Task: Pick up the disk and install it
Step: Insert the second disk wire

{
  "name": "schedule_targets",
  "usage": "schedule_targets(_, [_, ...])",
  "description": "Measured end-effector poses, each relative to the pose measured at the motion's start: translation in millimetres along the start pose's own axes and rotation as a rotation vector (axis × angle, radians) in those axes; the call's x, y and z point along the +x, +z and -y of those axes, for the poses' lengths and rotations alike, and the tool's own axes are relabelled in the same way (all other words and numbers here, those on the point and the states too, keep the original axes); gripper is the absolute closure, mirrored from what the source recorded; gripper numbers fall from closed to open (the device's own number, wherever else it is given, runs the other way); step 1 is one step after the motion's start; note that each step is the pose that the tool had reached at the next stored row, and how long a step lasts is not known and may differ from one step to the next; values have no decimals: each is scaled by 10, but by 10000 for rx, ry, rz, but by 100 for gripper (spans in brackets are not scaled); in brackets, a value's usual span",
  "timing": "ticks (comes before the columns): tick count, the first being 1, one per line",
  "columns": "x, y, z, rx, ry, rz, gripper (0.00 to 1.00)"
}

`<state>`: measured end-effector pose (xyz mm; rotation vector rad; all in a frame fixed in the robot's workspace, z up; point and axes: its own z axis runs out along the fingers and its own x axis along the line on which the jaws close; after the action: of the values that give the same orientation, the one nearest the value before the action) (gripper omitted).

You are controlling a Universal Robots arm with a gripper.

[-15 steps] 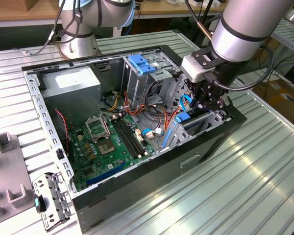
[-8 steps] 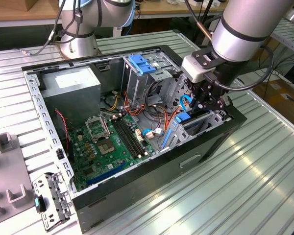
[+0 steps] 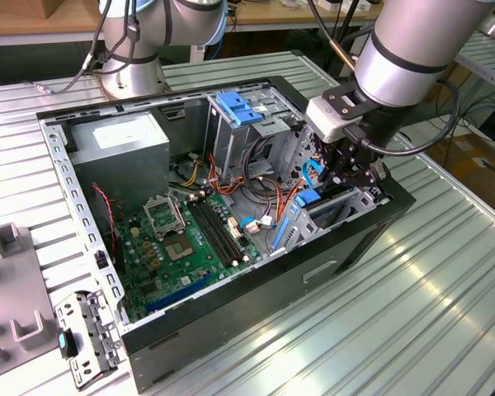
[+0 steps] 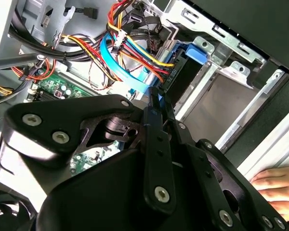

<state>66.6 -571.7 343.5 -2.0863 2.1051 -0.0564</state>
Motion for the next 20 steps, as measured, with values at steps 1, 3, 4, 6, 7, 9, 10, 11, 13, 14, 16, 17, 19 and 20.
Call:
schedule_targets(1, [1, 5, -1, -2, -17, 1, 84])
schedule_targets(3, [2, 22, -4, -5, -46, 7, 84])
schedule_targets(4, [3, 31, -5, -7, -50, 7, 84])
schedule_targets(6, [4, 36, -5, -10, -54, 4, 84])
schedule_targets(7, [4, 36, -6, -10, -54, 4, 84])
schedule_targets(9, [4, 38, -6, -9, -54, 6, 84])
schedule_targets(10, [4, 38, -6, -9, -53, 8, 84])
schedule_targets(11, [4, 38, -6, -9, -54, 8, 83])
schedule_targets(13, [2, 23, -3, -9, -54, 10, 76])
schedule_targets(14, [0, 0, 0, -8, -55, 8, 76])
schedule_targets(16, [-5, -52, 8, -6, -56, 8, 76])
schedule_targets(17, [-7, -73, 12, -6, -56, 9, 76])
schedule_targets(19, [-12, -118, 18, -6, -57, 8, 76])
schedule_targets(20, [-14, -145, 22, -6, -58, 8, 76])
